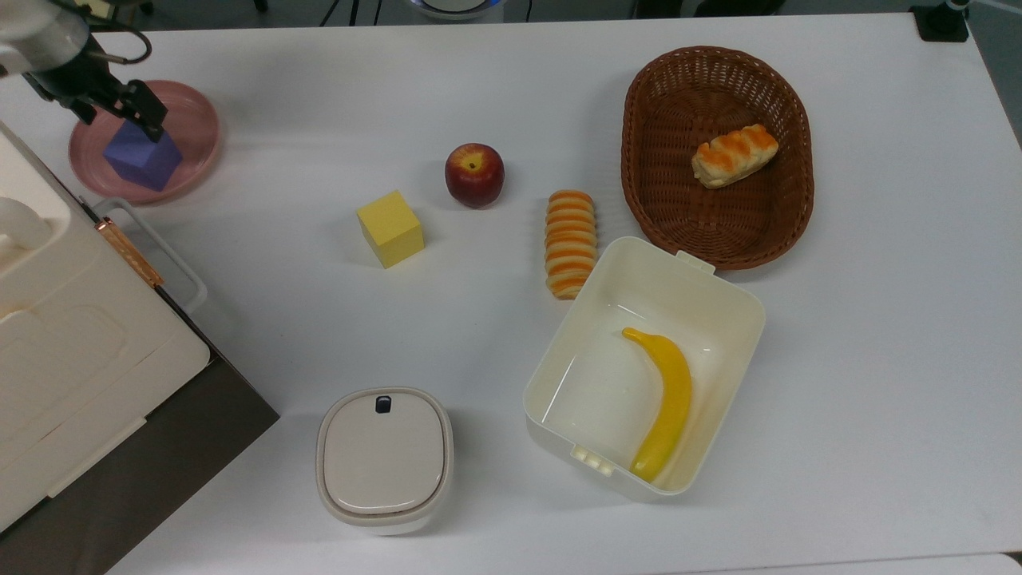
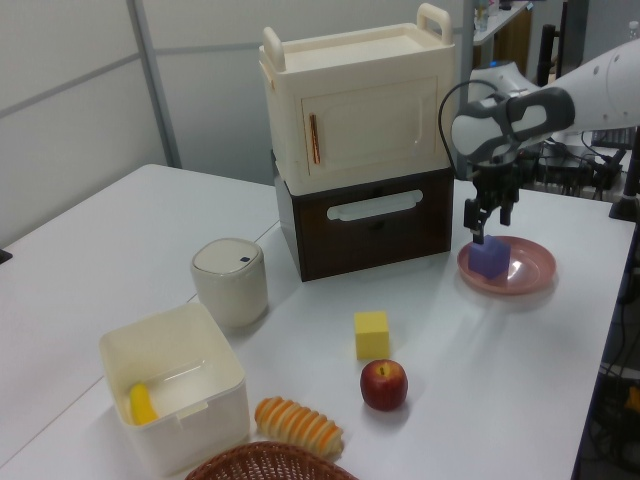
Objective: Put the purple cube on the table
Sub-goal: 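Lower the gripper onto the purple cube and close it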
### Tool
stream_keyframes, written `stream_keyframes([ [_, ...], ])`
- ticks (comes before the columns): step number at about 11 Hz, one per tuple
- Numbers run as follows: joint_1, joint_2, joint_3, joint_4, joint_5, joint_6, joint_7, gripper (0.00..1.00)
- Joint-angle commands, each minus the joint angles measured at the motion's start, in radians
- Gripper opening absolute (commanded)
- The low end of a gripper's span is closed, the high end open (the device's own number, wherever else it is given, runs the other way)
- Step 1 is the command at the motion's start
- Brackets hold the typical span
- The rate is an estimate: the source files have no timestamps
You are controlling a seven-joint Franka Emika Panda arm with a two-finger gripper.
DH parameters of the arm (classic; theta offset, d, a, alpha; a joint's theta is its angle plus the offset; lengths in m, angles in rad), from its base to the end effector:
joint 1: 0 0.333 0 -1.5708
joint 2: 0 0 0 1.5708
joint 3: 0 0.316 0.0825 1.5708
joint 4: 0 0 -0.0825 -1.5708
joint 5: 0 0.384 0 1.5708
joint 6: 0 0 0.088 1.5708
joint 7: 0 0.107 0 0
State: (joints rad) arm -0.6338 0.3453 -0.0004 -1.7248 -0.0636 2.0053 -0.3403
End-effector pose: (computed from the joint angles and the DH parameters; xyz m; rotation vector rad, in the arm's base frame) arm 0.5150 -0.3836 0.3786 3.0915 -0.4124 -0.1309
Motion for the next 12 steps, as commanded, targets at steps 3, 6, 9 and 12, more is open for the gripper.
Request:
stream_keyframes([
  [3, 0.002, 0.04, -0.004, -0.013, -0.036, 0.041, -0.014, 1.0],
  [6, 0.008, 0.06, -0.004, -0.044, -0.036, 0.09, -0.011, 0.93],
  [9, 0.003, 0.046, -0.004, -0.05, -0.036, 0.096, -0.014, 0.39],
  [12, 0.022, -0.009, -0.001, -0.049, -0.033, 0.043, -0.003, 0.38],
])
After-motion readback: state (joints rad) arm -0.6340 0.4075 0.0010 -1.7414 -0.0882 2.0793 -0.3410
